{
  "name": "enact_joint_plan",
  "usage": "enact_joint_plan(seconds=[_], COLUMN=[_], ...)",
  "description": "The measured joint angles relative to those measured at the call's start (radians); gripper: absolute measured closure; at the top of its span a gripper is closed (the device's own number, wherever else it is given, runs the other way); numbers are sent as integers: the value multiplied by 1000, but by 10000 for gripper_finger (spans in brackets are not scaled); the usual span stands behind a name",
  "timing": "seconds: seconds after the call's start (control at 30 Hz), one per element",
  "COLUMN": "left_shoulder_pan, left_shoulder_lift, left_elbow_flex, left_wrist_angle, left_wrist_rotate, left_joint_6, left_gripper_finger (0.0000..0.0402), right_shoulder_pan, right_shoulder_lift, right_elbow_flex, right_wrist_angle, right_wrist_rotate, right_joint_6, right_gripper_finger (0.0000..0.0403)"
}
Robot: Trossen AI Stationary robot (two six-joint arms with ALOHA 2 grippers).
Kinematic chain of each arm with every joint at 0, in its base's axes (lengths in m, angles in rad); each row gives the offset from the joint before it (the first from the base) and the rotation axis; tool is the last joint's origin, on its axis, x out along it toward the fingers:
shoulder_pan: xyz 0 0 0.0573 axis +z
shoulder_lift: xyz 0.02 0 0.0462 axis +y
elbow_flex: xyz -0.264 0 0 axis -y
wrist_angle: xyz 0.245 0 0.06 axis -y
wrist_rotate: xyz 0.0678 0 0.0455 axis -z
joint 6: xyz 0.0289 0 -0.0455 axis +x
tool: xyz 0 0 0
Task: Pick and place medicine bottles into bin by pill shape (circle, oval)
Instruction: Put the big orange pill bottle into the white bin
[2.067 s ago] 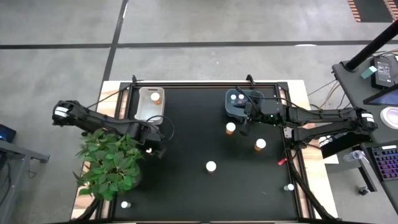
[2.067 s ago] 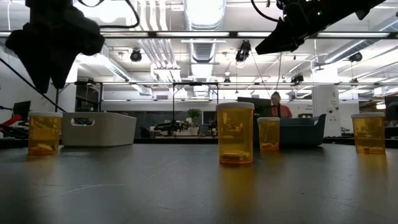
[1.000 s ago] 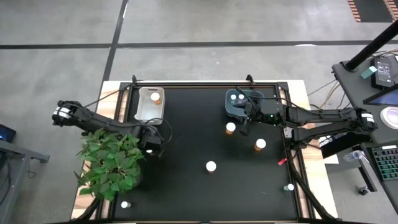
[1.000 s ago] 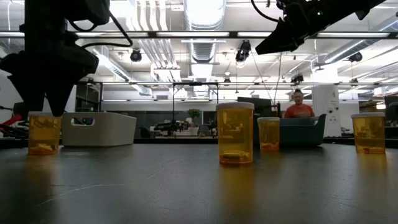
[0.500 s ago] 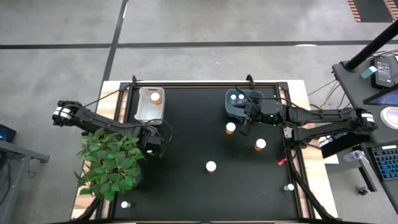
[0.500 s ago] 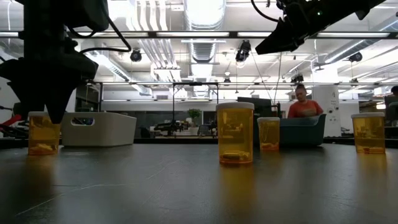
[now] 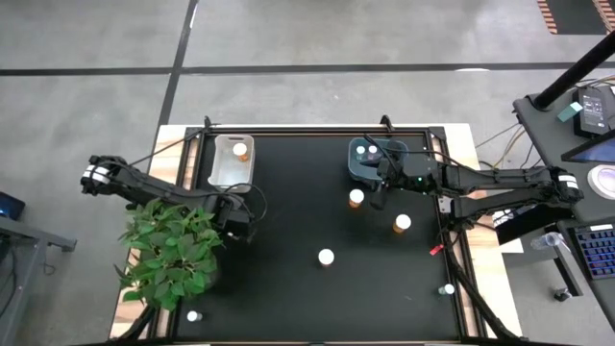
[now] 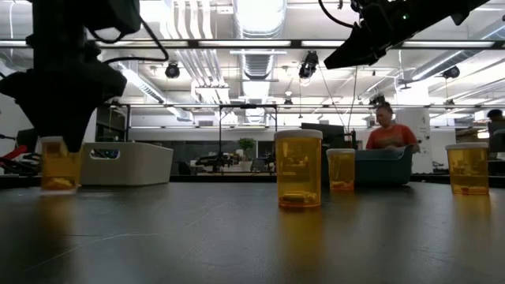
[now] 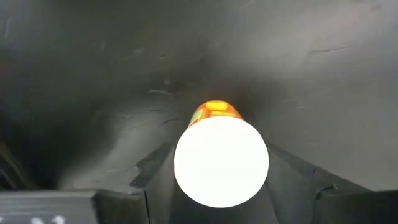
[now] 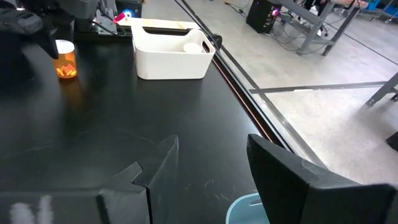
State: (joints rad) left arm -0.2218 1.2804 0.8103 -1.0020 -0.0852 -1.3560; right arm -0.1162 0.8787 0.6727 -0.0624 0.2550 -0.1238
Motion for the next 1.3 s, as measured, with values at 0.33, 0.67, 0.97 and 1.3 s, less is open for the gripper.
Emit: enact_joint_plan(seconds=[0.33, 0.67, 0.97, 1.3], left_shoulder_pan=[76, 289, 518, 775], left_shoulder_lift=[0, 0, 0, 0], left_elbow_flex=[138, 271, 334, 335], left_wrist_angle=[-7, -12, -10, -10], left_wrist_rotate=[-75, -143, -186, -186], left_joint_6=[139, 452, 720, 902], left_gripper_finger=[211, 210, 210, 210], right_shoulder_pan=[0, 0, 0, 0], right_shoulder_lift=[0, 0, 0, 0], right_elbow_flex=[0, 0, 0, 0], right_wrist_angle=[0, 0, 0, -1], right_wrist_rotate=[0, 0, 0, 0], right_joint_6=[-4, -7, -8, -19], right_gripper_finger=[218, 218, 218, 218])
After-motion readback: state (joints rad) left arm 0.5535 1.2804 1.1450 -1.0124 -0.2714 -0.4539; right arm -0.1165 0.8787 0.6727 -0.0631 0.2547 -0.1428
